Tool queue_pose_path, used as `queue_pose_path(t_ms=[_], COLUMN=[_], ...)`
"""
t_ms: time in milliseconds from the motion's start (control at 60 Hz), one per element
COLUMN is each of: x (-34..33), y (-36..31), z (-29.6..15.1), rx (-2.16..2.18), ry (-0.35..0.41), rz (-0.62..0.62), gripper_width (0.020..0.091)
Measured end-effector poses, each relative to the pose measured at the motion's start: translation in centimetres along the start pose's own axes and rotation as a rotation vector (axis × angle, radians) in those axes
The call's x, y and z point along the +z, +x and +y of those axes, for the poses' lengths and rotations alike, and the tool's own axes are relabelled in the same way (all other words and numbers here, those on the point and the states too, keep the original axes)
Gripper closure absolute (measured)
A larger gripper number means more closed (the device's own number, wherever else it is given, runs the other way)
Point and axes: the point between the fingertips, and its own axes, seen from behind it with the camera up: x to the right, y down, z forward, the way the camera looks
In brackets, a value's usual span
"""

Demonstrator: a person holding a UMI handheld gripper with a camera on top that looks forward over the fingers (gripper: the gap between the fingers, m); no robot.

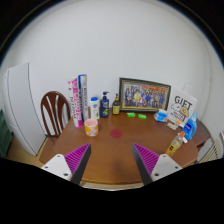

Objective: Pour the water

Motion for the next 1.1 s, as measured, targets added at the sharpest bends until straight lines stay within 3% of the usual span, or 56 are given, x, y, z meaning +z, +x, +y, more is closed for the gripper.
queue_pose_path(t_ms=[117, 550, 733, 917, 1033, 1100], x=[0.6, 9.6, 15.4, 22.1, 24.9, 25.8], y=[2.7, 27.7, 35.1, 38.4, 38.7, 38.5], z=[1.5, 12.9, 13.9, 13.9, 14.2, 14.1], rx=[0.01, 0.023, 0.079, 0.091, 0.066, 0.07], ry=[-0.018, -0.033, 0.008, 0.032, 0.041, 0.056], rz=[0.029, 0.141, 0.129, 0.095, 0.072, 0.049], gripper_width=[0.0251, 0.0252, 0.025, 0.0265, 0.0361, 0.0605])
